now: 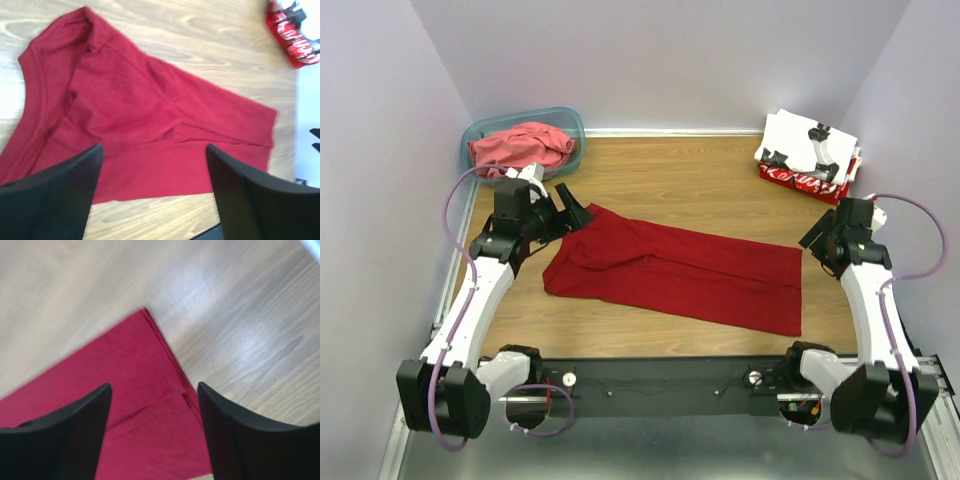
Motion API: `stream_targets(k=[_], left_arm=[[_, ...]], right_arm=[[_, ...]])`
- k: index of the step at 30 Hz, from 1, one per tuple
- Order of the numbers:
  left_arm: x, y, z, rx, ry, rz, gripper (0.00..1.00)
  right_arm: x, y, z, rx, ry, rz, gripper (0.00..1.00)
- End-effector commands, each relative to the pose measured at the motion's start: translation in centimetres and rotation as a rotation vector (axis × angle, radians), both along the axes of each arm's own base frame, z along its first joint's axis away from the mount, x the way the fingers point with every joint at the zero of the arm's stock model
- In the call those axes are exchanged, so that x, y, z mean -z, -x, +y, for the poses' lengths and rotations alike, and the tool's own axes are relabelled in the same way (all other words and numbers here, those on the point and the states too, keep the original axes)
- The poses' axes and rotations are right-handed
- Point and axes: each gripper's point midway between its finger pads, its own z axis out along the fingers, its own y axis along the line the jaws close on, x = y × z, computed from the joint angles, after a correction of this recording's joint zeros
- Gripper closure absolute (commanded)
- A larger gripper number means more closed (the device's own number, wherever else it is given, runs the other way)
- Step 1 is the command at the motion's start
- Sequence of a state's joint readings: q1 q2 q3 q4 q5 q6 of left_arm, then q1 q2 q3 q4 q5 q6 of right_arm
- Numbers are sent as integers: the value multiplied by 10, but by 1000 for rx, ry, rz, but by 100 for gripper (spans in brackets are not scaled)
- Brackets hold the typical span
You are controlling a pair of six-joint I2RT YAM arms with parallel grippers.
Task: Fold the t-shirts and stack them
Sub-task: Fold the tshirt
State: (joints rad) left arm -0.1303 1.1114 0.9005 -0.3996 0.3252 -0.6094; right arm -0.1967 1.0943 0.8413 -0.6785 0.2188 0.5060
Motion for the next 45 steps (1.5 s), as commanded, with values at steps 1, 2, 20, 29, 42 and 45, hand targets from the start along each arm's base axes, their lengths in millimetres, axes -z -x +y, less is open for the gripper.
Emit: stream_targets(k=[1, 2, 20, 29, 42, 45], left_arm=[[-22, 9, 3, 0, 4, -35, 7], [-22, 7, 3, 3, 4, -38, 7], [53, -131, 14, -11, -188, -17, 17], [87, -167, 9, -11, -189, 26, 22], [127, -174, 0, -5, -210, 106, 31], [137, -172, 0, -12, -224, 127, 33]], right_arm=[[-29, 4, -7, 36, 49, -105, 20], [-29, 2, -6, 26, 46, -114, 19], [47, -52, -4, -8, -57, 79, 29], [71, -63, -13, -7, -45, 127, 32], [104, -75, -4, -23, -136, 155, 46], [106, -77, -4, -24, -138, 160, 49]])
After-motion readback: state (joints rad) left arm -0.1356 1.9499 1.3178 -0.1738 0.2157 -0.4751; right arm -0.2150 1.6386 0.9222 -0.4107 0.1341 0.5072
